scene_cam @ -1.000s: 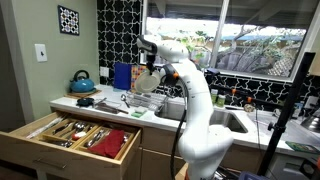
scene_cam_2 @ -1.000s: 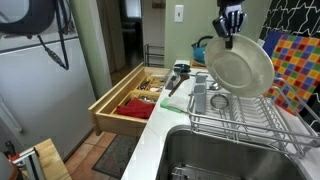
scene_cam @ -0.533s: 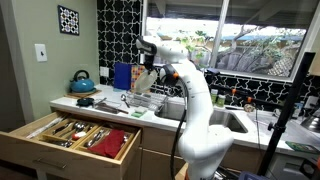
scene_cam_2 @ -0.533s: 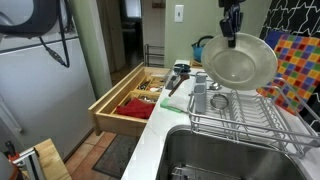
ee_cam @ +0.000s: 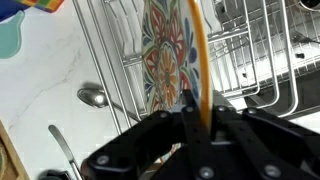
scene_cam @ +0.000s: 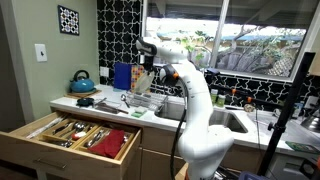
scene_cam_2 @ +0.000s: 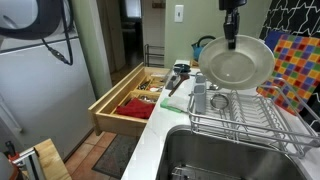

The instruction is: Pick up the plate, turn it around, then place it back on the plate rack

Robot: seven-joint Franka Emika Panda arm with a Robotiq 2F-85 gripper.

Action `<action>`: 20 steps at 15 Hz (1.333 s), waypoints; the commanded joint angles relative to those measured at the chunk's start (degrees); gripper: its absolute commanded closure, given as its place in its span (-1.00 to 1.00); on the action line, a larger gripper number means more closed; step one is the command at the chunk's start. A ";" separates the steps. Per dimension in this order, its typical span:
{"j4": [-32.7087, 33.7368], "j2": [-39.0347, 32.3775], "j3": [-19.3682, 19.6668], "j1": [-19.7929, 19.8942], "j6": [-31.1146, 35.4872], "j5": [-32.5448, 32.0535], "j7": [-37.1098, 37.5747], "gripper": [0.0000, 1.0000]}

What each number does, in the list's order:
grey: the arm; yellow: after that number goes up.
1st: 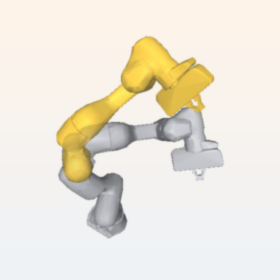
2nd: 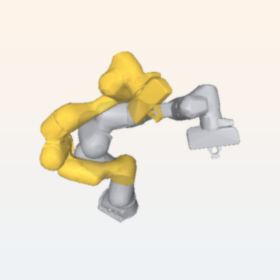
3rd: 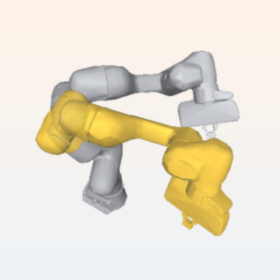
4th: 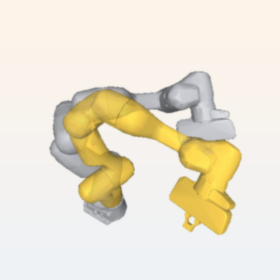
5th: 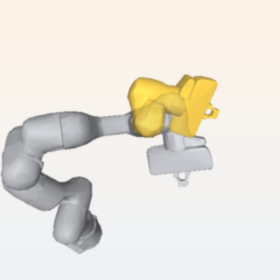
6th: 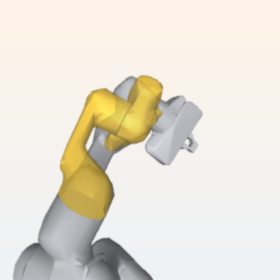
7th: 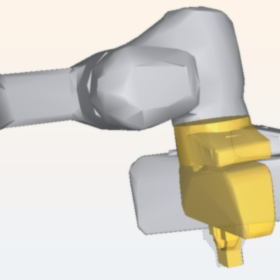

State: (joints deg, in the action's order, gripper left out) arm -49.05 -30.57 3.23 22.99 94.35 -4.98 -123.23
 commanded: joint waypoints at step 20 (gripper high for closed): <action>2.85 -3.78 -0.43 1.42 1.11 -1.12 -5.93 0.90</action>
State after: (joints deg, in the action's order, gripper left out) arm -48.45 -32.67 2.98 23.52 95.79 -5.52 -124.09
